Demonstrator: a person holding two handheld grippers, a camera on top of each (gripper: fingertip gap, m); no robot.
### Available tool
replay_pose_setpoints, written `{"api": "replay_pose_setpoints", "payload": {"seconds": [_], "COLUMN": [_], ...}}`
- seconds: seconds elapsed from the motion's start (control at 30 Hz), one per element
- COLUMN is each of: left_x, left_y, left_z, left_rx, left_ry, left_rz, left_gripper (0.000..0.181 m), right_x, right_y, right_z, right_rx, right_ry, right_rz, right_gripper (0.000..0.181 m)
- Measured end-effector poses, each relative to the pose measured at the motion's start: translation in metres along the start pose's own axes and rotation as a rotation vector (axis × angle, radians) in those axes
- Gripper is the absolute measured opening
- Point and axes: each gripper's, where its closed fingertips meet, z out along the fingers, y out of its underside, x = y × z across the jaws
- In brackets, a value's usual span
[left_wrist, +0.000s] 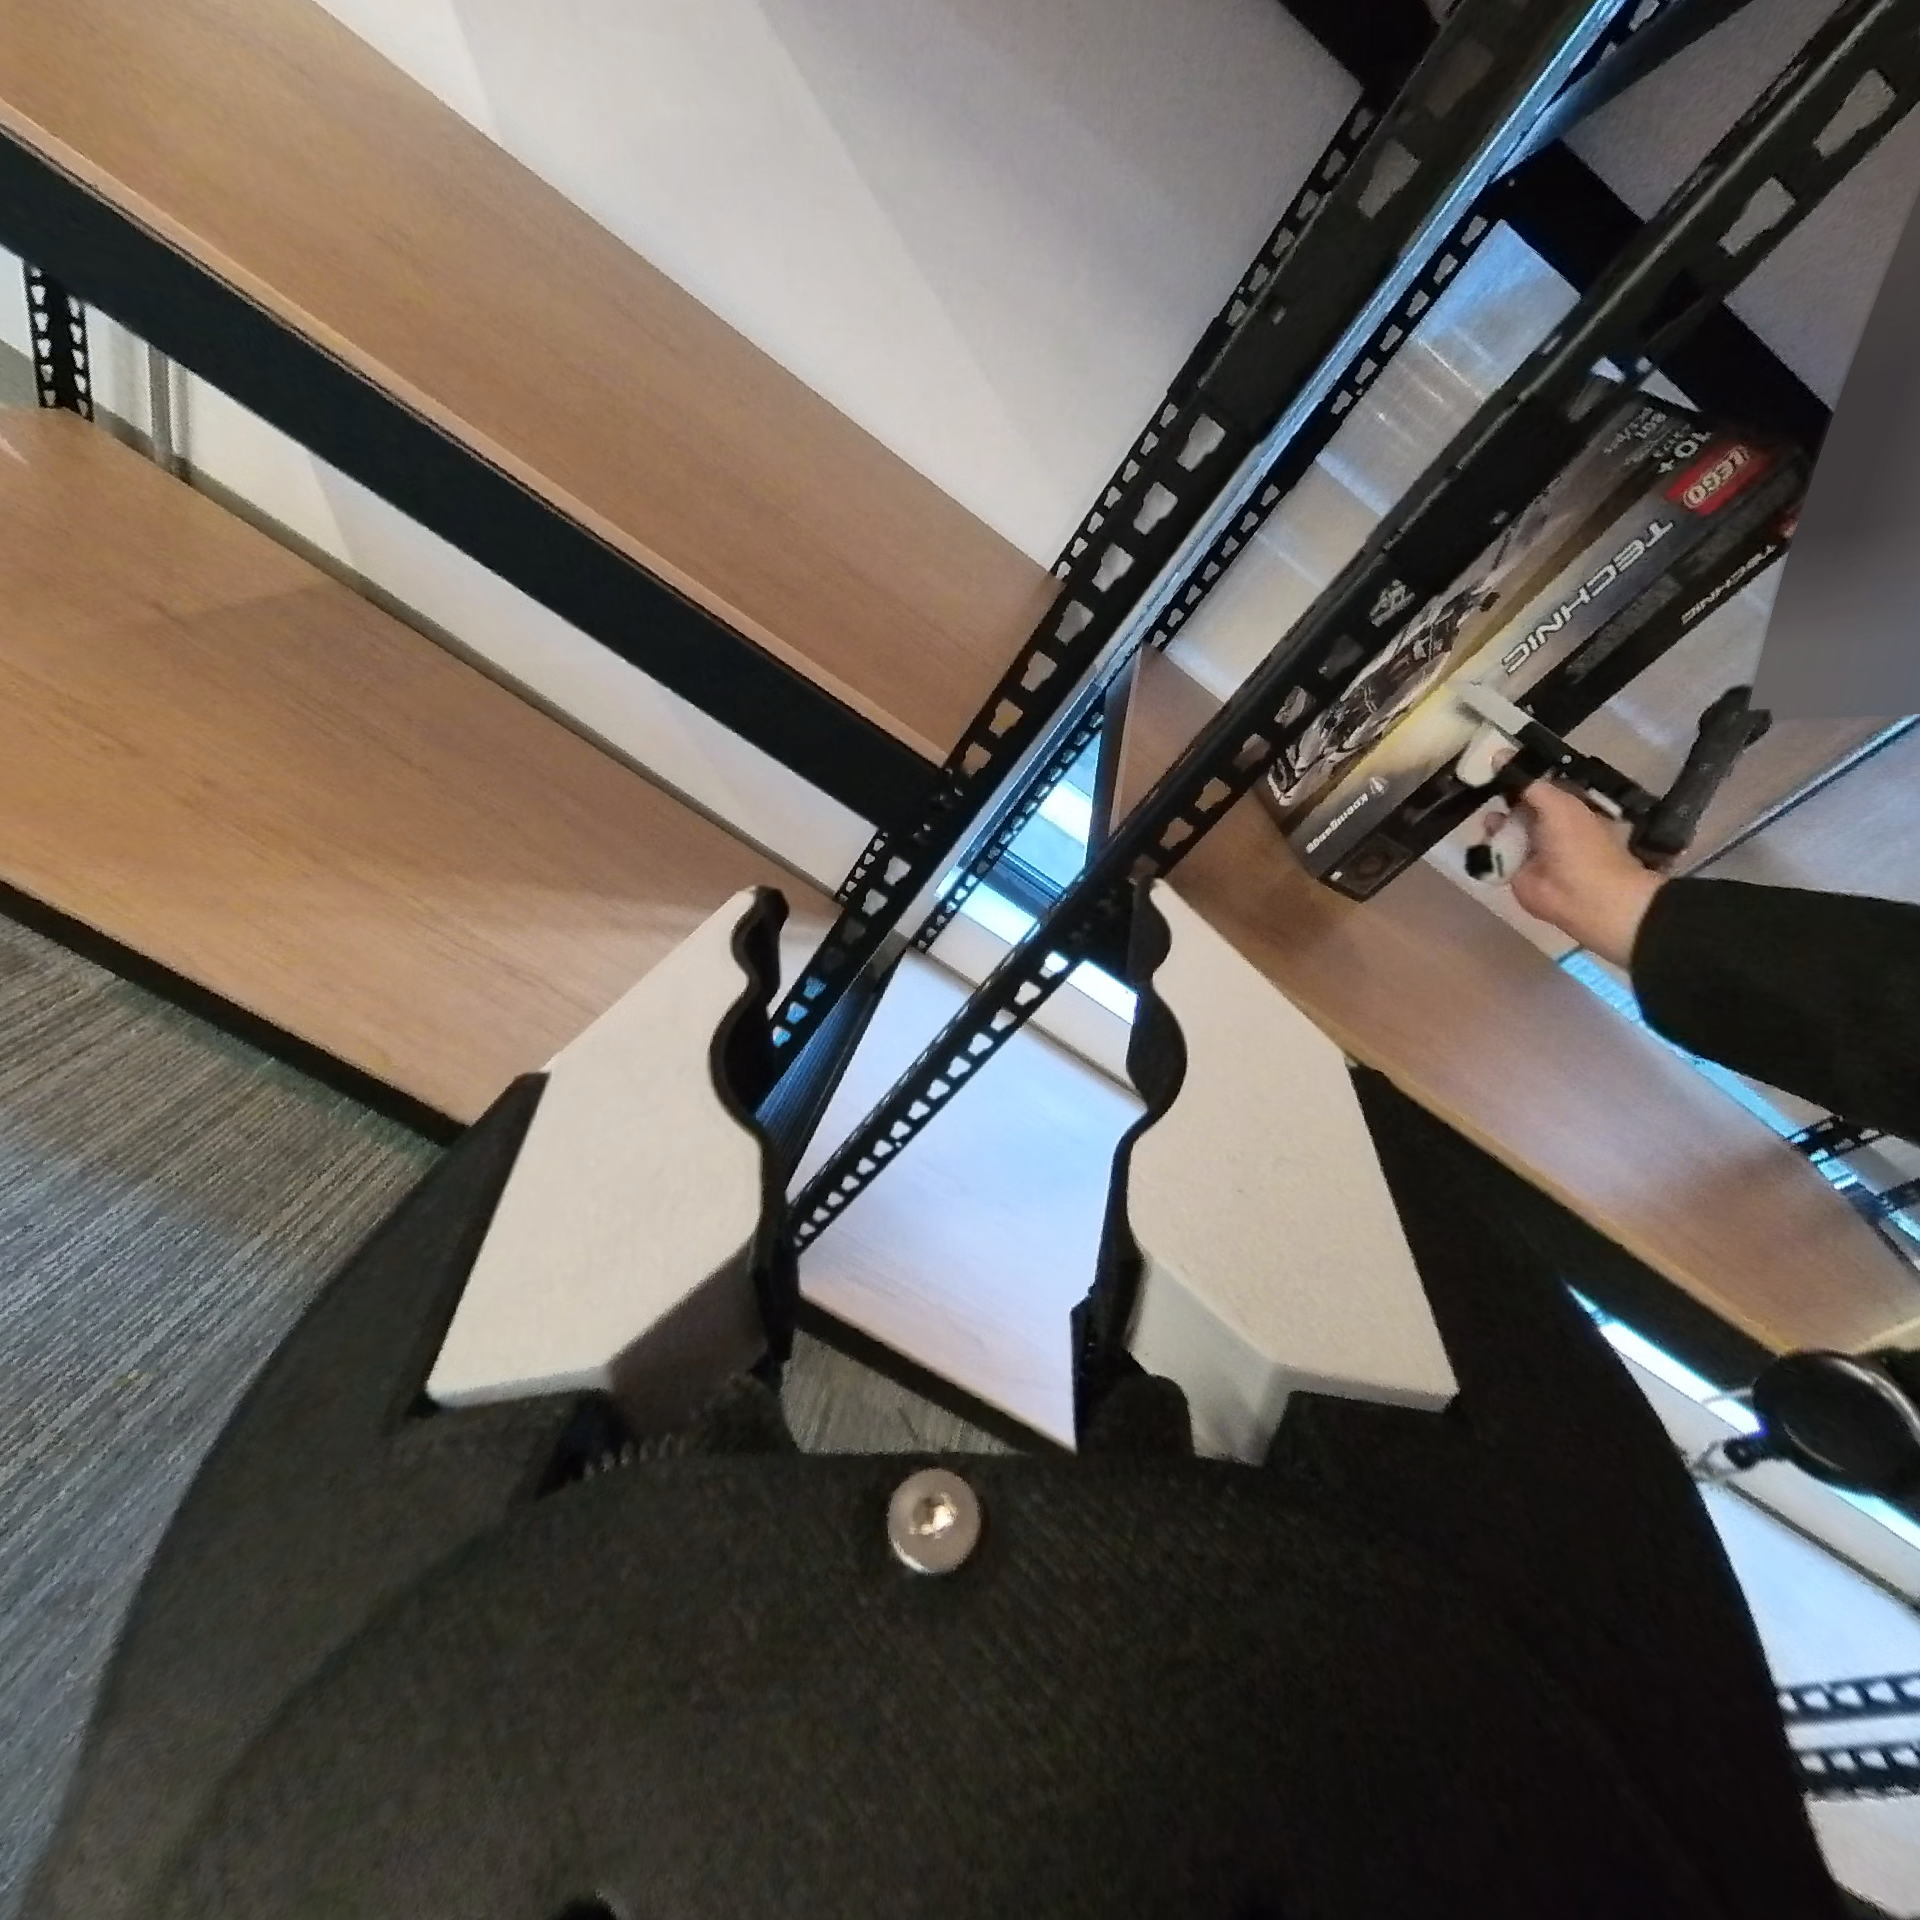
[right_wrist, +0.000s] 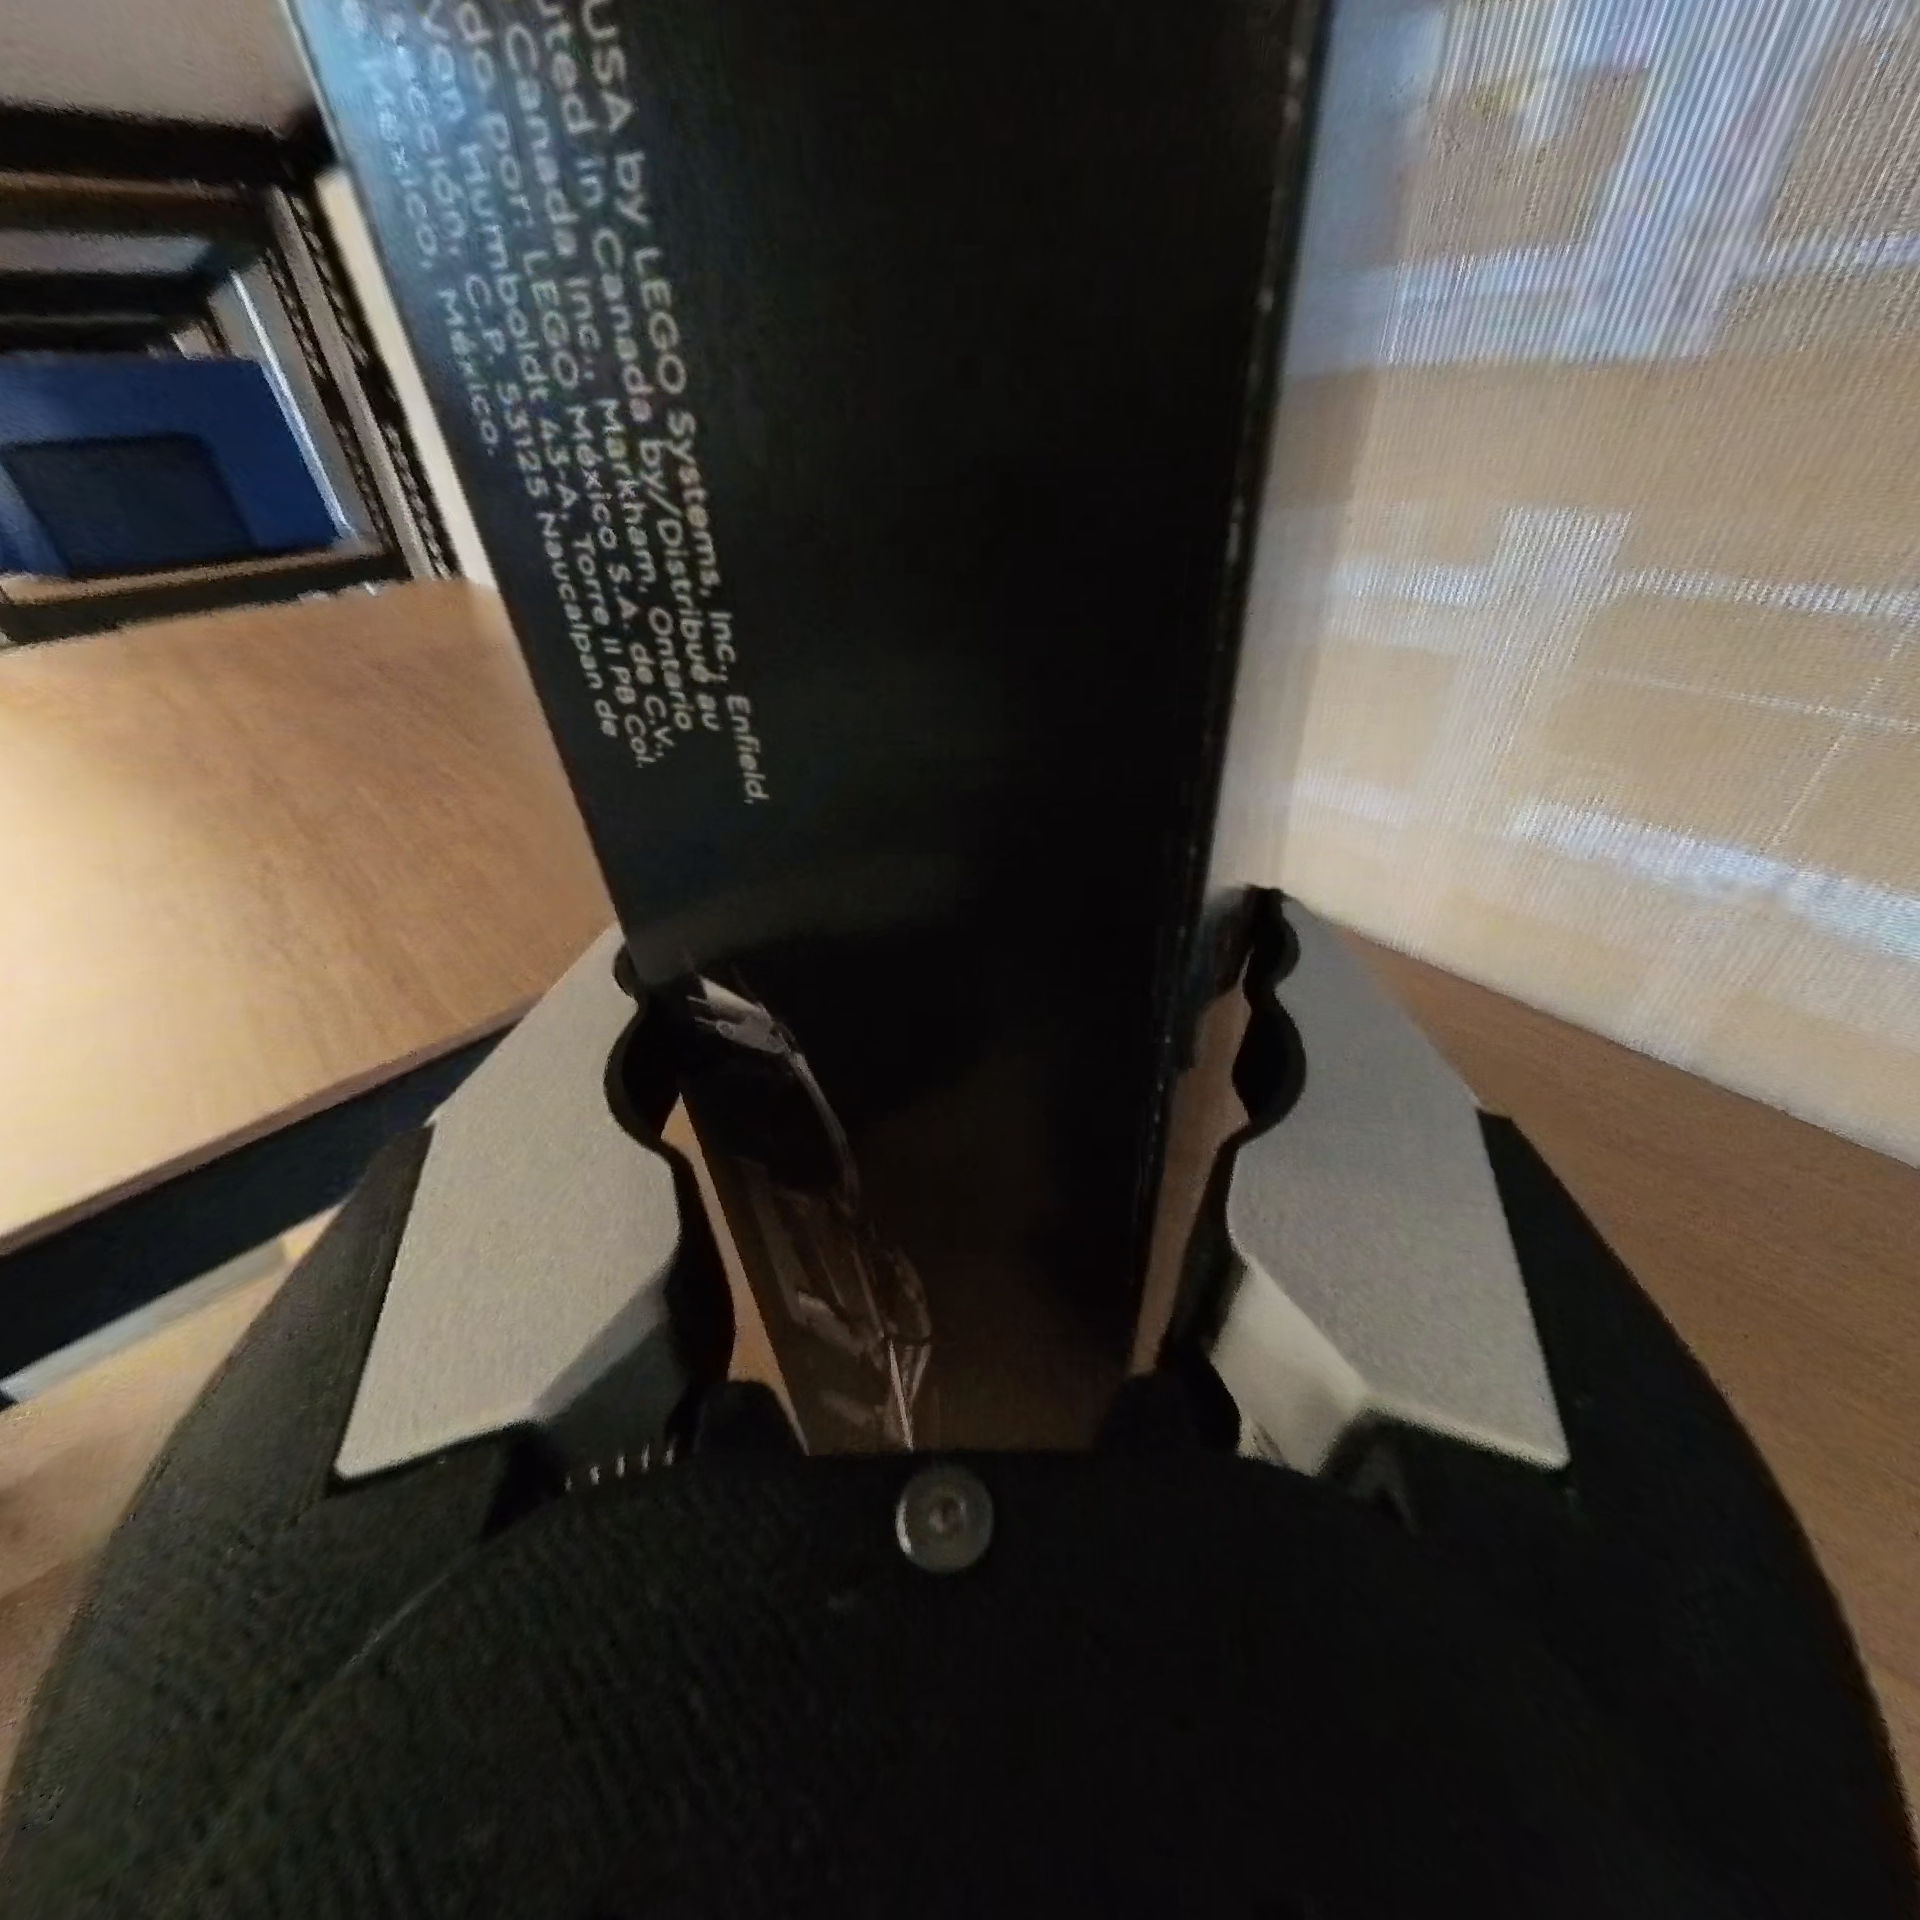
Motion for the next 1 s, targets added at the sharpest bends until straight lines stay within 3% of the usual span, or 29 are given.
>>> {"api": "replay_pose_setpoints", "payload": {"seconds": [0.13,0.47,0.63,0.73,0.83,0.9,0.93,1.0], "left_x": [0.006,0.022,0.031,0.041,0.049,0.051,0.052,0.054], "left_y": [-0.004,0.008,0.015,0.018,0.024,0.029,0.032,0.039], "left_z": [0.014,0.034,0.049,0.060,0.069,0.074,0.076,0.080], "left_rx": [0.003,-0.036,-0.049,-0.062,-0.074,-0.081,-0.086,-0.103], "left_ry": [0.034,0.105,0.147,0.185,0.216,0.233,0.243,0.261], "left_rz": [0.007,0.030,0.027,0.045,0.060,0.055,0.052,0.057], "left_gripper": [0.066,0.066,0.066,0.066,0.066,0.066,0.066,0.066], "right_x": [-0.005,-0.050,-0.070,-0.087,-0.100,-0.099,-0.094,-0.084], "right_y": [0.003,0.008,0.006,0.003,-0.023,-0.063,-0.085,-0.122], "right_z": [-0.008,-0.032,-0.052,-0.064,-0.102,-0.139,-0.158,-0.187], "right_rx": [-0.086,-0.030,-0.033,-0.035,0.065,0.203,0.265,0.313], "right_ry": [0.138,0.381,0.349,0.226,0.077,-0.056,-0.139,-0.396], "right_rz": [-0.031,0.008,0.026,0.079,0.152,0.234,0.288,0.454], "right_gripper": [0.100,0.100,0.099,0.108,0.115,0.098,0.080,0.015]}}
